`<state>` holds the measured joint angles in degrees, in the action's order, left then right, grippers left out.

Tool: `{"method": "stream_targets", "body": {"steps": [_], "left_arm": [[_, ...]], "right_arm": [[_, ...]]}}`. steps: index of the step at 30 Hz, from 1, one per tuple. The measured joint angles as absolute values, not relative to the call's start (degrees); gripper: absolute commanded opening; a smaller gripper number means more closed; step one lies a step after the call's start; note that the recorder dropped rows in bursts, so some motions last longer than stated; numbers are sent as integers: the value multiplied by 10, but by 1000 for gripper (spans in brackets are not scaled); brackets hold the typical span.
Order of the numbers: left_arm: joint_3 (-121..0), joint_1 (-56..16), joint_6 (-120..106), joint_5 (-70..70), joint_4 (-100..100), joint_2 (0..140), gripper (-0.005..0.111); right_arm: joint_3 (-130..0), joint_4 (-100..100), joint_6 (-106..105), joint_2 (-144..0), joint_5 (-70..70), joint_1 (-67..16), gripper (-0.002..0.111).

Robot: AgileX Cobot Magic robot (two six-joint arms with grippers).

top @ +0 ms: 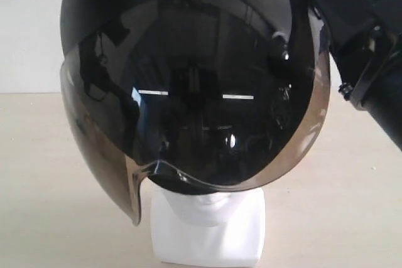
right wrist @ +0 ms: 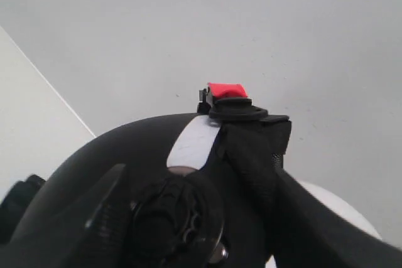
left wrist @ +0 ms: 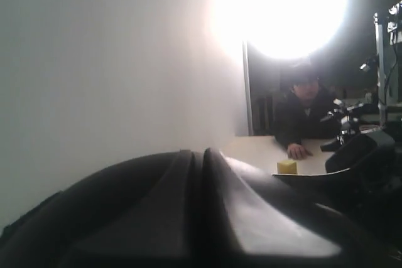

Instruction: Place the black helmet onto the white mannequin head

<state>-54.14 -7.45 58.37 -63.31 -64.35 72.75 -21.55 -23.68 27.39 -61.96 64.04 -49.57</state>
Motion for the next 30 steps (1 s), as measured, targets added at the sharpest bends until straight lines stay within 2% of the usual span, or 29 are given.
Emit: {"method": "stream_targets", "body": {"steps": [12,21,30], "left_arm": [[-541,-83,582,-632,-663,744,4],[-541,-146,561,-593,-676,776,4],[-541,-161,565,-593,-672,776,4]], "right_arm": [[-215,-261,235,-620,607,-496,0],[-213,-354,147,-620,571,-488,0],[-210,-367,100,-620,583,-488,0]]}}
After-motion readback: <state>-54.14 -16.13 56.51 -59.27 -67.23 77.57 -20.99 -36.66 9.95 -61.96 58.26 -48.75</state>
